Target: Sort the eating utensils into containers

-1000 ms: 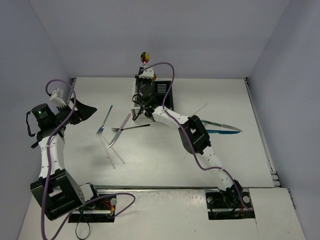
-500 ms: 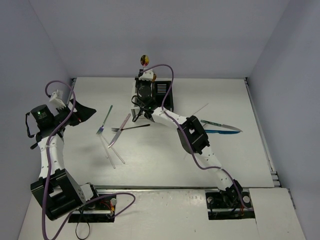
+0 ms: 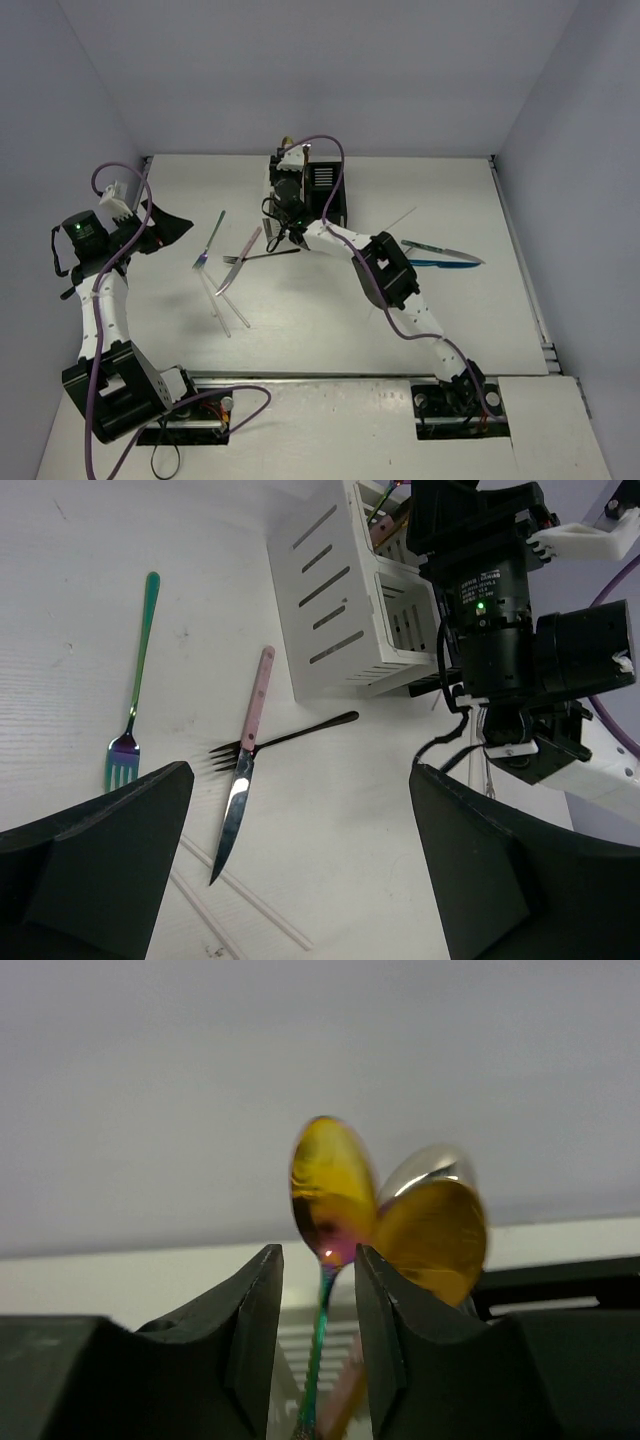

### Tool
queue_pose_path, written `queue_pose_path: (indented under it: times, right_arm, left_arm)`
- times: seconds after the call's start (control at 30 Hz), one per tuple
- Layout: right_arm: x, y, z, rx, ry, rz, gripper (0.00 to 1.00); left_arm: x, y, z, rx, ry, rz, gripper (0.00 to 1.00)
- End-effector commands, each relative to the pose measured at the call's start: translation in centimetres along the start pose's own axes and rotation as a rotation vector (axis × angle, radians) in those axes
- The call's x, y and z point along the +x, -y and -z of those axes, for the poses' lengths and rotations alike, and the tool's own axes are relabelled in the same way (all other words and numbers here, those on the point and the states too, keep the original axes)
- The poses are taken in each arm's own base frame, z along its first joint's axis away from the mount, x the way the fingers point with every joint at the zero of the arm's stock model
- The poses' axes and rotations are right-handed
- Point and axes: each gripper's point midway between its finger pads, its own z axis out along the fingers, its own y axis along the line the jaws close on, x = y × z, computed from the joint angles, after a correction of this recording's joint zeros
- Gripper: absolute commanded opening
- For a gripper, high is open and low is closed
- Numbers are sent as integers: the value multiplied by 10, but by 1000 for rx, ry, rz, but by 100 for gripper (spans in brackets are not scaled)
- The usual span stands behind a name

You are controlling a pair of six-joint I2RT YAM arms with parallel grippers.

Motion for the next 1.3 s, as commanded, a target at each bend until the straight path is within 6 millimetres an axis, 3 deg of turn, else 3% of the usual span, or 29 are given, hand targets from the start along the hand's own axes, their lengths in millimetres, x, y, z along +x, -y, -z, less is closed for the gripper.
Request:
queue_pose_path:
  times: [0.0, 0.1, 0.17, 0.23, 0.27, 0.37, 0.43, 0.57, 0.6, 0.8, 0.87, 0.93, 1.07, 1.27]
  right_arm:
    - [-143, -23, 21, -63, 145, -162, 34]
    - [-187, -28, 39, -107, 163, -163, 35]
    - [-238, -26, 53, -138, 204, -185, 36]
    - [-273, -25, 68, -166, 229, -183, 36]
    - [-278, -26, 72, -178, 229, -162, 37]
    - [-322, -13, 93, -218, 274, -110, 48]
    - [-328, 8, 102, -206, 273, -26, 60]
    - [-319, 65, 112, -135, 227, 153, 78]
    - [-311, 87, 115, -111, 191, 230, 82]
    - [-249, 171, 145, -84, -74, 540, 89]
    - [-237, 189, 159, -123, -139, 565, 89]
    - [-210, 219, 172, -128, -217, 599, 89]
    - [-191, 250, 194, -103, -285, 627, 86]
    - [-165, 264, 207, -133, -367, 626, 81]
  left_arm:
    - [-30, 13, 5, 14, 76, -73, 90]
    - [-37, 15, 4, 15, 98, -52, 90]
    - [-39, 17, 3, 15, 105, -58, 90]
    - [-41, 19, 3, 6, 113, -93, 90]
    - [-41, 22, 2, 7, 108, -131, 90]
    - [-18, 26, -8, -46, -8, -228, 90]
    - [-7, 28, -12, -72, -76, -331, 90]
    - [9, 27, -19, -66, -166, -412, 88]
    - [15, 25, -21, -75, -201, -410, 85]
    - [52, -5, -28, -184, -359, -424, 78]
    - [64, -9, -33, -190, -402, -437, 77]
    - [74, -15, -37, -195, -438, -438, 77]
    - [82, -34, -47, -219, -481, -396, 72]
    - [61, -63, -67, -340, -477, -384, 59]
